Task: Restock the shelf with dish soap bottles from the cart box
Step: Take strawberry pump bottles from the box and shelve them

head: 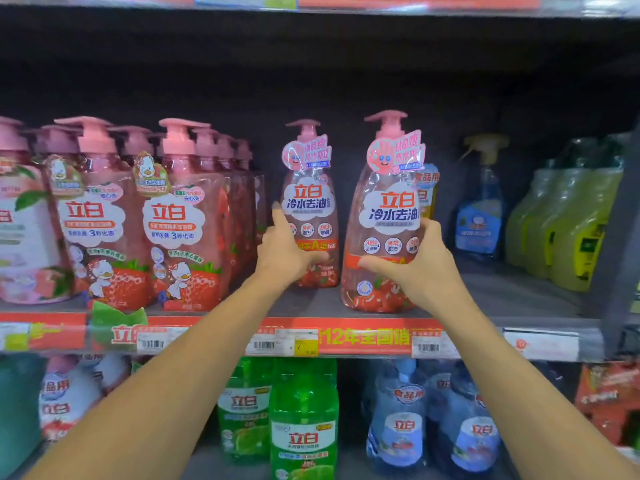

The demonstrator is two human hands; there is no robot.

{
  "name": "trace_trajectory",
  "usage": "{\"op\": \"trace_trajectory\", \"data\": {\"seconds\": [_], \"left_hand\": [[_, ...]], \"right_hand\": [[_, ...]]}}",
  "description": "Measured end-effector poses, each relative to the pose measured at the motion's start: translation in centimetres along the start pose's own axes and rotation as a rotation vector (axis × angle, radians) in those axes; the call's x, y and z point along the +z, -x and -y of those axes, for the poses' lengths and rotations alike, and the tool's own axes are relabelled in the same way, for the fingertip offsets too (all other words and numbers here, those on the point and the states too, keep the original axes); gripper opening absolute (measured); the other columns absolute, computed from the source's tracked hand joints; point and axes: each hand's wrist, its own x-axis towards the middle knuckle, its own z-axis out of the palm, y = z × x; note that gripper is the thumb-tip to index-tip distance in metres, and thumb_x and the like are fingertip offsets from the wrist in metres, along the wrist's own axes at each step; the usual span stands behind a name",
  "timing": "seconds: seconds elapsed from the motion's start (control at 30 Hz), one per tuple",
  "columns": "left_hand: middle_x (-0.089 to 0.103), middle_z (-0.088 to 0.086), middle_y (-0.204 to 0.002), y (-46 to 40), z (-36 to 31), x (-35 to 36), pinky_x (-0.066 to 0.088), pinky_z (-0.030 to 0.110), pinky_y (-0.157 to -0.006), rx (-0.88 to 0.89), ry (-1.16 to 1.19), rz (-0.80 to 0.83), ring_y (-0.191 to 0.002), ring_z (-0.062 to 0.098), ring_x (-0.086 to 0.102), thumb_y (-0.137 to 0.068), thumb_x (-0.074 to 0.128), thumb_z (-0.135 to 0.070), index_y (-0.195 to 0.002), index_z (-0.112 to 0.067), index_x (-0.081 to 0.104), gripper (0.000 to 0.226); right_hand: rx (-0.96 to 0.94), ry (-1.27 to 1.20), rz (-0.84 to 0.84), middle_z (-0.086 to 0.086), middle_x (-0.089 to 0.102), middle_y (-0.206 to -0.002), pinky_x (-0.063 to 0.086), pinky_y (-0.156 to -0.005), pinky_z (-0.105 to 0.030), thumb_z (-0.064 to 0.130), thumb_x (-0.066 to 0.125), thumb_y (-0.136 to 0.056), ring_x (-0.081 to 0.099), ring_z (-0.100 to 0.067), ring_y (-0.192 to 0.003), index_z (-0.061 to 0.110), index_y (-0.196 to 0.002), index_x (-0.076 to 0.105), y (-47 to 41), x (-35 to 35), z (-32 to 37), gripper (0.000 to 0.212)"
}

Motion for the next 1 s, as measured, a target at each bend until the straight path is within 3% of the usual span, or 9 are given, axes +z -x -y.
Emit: {"op": "trace_trajectory", "data": {"seconds": [0.17, 0.37, 0.5, 0.63, 0.83, 1.0], "left_hand": [[0.052, 0.012, -0.140, -2.5, 0.4, 1.5, 0.039, 0.047, -0.110, -0.052, 0.037, 0.009, -0.130, 0.035, 0.049, -0.064, 0.091, -0.033, -0.155, -0.018, 0.007, 0.125], [0.054, 0.013, -0.139, -4.7, 1.5, 2.9, 0.043, 0.044, -0.105, -0.015, 0.050, 0.002, -0.126, 0.035, 0.053, -0.066, 0.091, -0.029, -0.153, -0.017, 0.013, 0.117], [0.050, 0.013, -0.141, -6.0, 1.8, 4.1, 0.042, 0.049, -0.106, -0.033, 0.037, -0.004, -0.128, 0.035, 0.050, -0.067, 0.090, -0.030, -0.153, -0.021, 0.009, 0.118], [0.048, 0.012, -0.142, -7.1, 2.2, 4.5, 0.041, 0.046, -0.107, -0.036, 0.041, 0.010, -0.130, 0.034, 0.048, -0.068, 0.089, -0.029, -0.153, -0.019, 0.010, 0.117], [0.042, 0.013, -0.149, -7.3, 2.3, 4.3, 0.037, 0.045, -0.110, -0.041, -0.058, 0.071, -0.134, 0.034, 0.043, -0.075, 0.083, -0.039, -0.156, -0.019, -0.005, 0.121], [0.054, 0.014, -0.139, -5.6, 1.8, 3.1, 0.046, 0.045, -0.102, -0.046, -0.287, 0.117, -0.123, 0.037, 0.055, -0.085, 0.067, -0.055, -0.154, -0.016, 0.006, 0.100]], "right_hand": [[0.033, 0.040, 0.071, 0.007, 0.056, -0.129, 0.052, -0.099, -0.039, 0.046, 0.093, -0.059, 0.059, -0.015, -0.115, 0.032, -0.119, 0.030, -1.1, -0.8, -0.1, 0.088], [0.029, 0.049, 0.101, 0.008, 0.058, -0.129, 0.052, -0.098, -0.037, 0.047, 0.093, -0.058, 0.060, -0.013, -0.112, 0.034, -0.121, 0.041, -1.9, -0.7, -1.4, 0.083], [0.053, 0.053, 0.131, 0.011, 0.058, -0.129, 0.051, -0.093, -0.033, 0.048, 0.092, -0.059, 0.060, -0.012, -0.111, 0.033, -0.124, 0.042, -2.8, -0.9, -2.1, 0.083], [0.078, 0.070, 0.135, 0.008, 0.058, -0.133, 0.052, -0.097, -0.037, 0.045, 0.091, -0.063, 0.060, -0.015, -0.115, 0.030, -0.131, 0.040, -3.5, -0.9, -2.4, 0.086], [0.100, 0.066, 0.122, 0.004, 0.057, -0.135, 0.051, -0.094, -0.037, 0.040, 0.090, -0.068, 0.058, -0.016, -0.117, 0.029, -0.127, 0.038, -3.9, -0.8, -2.6, 0.079], [0.100, 0.056, 0.147, 0.004, 0.059, -0.131, 0.050, -0.095, -0.036, 0.038, 0.091, -0.067, 0.059, -0.017, -0.116, 0.030, -0.120, 0.037, -3.9, -1.2, -2.7, 0.076]]}}
